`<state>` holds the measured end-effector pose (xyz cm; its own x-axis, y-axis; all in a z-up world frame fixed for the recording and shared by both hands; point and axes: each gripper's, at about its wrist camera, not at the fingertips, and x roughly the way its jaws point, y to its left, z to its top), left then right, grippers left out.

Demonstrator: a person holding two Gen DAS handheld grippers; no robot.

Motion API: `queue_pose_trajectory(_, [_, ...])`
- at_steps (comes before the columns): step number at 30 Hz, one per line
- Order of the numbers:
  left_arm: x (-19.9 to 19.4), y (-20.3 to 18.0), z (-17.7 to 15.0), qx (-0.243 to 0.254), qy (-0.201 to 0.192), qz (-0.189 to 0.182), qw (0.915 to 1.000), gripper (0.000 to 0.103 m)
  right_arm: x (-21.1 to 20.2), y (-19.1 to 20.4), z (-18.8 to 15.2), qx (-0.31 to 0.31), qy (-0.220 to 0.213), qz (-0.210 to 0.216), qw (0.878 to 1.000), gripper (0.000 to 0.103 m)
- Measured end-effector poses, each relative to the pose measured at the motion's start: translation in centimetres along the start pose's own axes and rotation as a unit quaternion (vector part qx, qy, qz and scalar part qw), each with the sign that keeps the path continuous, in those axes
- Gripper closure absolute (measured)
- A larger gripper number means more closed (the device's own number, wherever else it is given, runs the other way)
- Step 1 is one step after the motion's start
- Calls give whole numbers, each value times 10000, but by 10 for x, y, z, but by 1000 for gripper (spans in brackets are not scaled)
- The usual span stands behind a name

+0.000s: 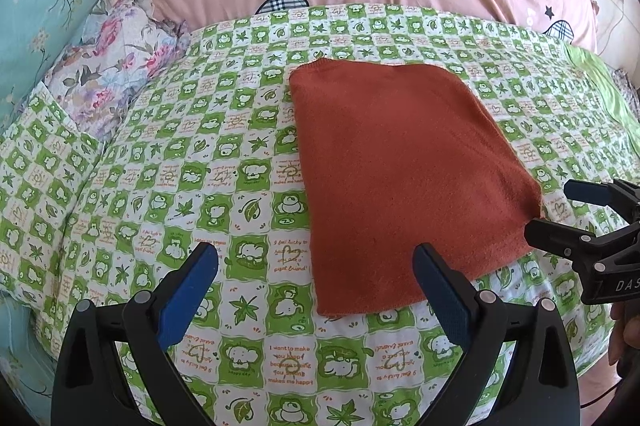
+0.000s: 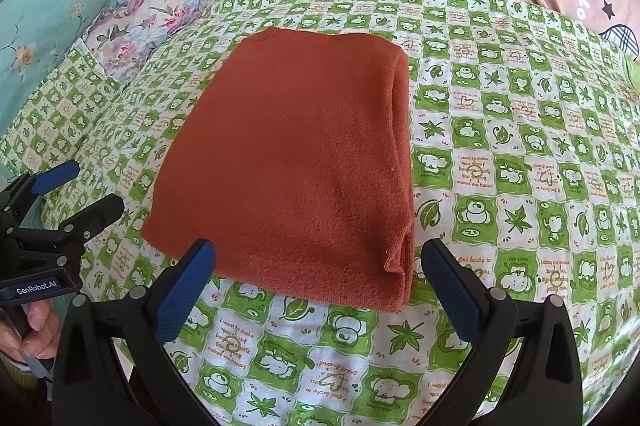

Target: Fold small clothes

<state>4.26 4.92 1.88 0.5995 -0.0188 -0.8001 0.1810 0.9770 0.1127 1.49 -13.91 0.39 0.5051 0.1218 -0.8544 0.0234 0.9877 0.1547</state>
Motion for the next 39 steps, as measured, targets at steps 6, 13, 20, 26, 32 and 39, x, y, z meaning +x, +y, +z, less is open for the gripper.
queue_pose_trajectory(6, [-1, 1, -1, -11, -16, 11, 10000, 2, -1, 0, 0, -12, -1, 0, 10000, 1])
queue_pose_trajectory(13, [-1, 0, -1, -14, -22, 6, 10000, 2, -3, 1, 1, -2, -12, -2, 10000, 1])
queue_pose_trajectory(20, [-1, 1, -1, -10, -18, 6, 10000, 2, -3, 1, 1, -1, -12, 4, 10000, 1])
queue_pose_trajectory(26, [-1, 0, -1, -15, -13, 1, 10000, 2, -4, 1, 2, -21, -26, -1, 10000, 1])
queue_pose_trajectory(32, [-1, 0, -1, -11, -18, -5, 10000, 2, -6, -1, 4, -19, -48, -6, 10000, 1])
queue_pose_trajectory(39, [0, -2, 0, 38, -3, -17, 10000, 2, -7, -2, 4, -14, -55, -11, 10000, 1])
